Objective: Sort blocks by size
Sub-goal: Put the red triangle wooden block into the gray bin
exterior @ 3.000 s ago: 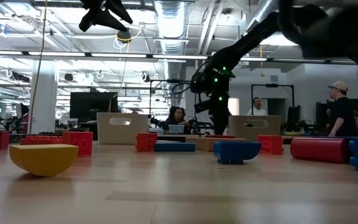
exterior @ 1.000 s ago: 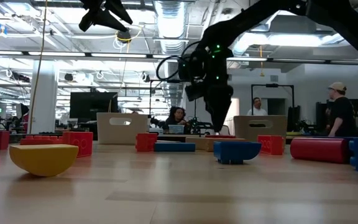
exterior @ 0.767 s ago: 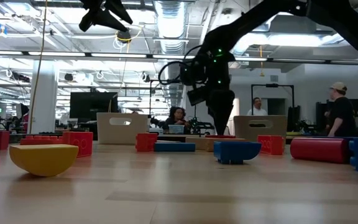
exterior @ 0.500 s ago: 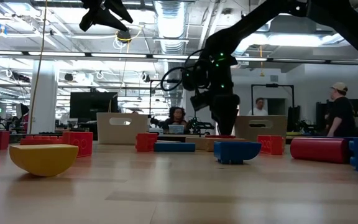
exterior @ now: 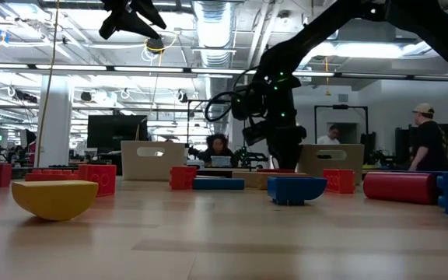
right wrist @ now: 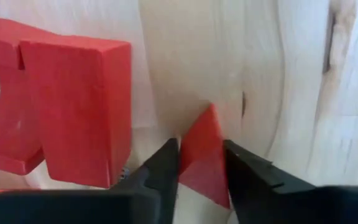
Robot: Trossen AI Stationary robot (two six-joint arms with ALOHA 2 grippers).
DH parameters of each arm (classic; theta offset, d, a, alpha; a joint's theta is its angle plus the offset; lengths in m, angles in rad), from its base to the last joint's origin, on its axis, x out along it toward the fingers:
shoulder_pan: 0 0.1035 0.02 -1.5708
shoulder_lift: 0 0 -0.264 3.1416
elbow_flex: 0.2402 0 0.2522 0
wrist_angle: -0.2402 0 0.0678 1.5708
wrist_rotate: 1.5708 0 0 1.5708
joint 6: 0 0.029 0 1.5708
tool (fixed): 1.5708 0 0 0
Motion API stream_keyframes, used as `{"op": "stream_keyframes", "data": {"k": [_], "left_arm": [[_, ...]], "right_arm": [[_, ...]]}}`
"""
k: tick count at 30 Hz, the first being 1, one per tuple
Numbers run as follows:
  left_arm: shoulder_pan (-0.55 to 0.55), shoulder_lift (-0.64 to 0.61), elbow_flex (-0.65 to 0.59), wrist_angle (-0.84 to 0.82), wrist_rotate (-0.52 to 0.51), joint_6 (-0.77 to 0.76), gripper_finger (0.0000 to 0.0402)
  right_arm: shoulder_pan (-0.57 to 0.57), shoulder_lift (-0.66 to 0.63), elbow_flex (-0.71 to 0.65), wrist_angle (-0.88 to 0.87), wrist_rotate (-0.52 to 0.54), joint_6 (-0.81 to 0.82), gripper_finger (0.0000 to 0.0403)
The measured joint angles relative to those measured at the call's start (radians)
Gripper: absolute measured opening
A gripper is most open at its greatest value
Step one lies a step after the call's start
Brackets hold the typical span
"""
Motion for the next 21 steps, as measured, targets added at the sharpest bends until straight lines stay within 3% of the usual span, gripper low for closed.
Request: {"op": "stream_keyframes", "data": {"k": [3, 12, 21], "left_arm": [[0.000, 0.000, 0.000, 0.000, 0.000, 0.000, 0.0134], [0.000, 0.000, 0.000, 0.000, 0.000, 0.001, 0.0134], [0.000, 0.000, 0.000, 0.002, -0.011, 0.000, 0.0134]], "right_arm": [[0.000, 0.000, 0.008, -0.004, -0.001, -0.001, 0.0108], [0.003, 0.002, 0.073, -0.046, -0.006, 0.000, 0.0128], [-0.058, -0.073, 0.199, -0.085, -0.007, 0.036, 0.0111]]}}
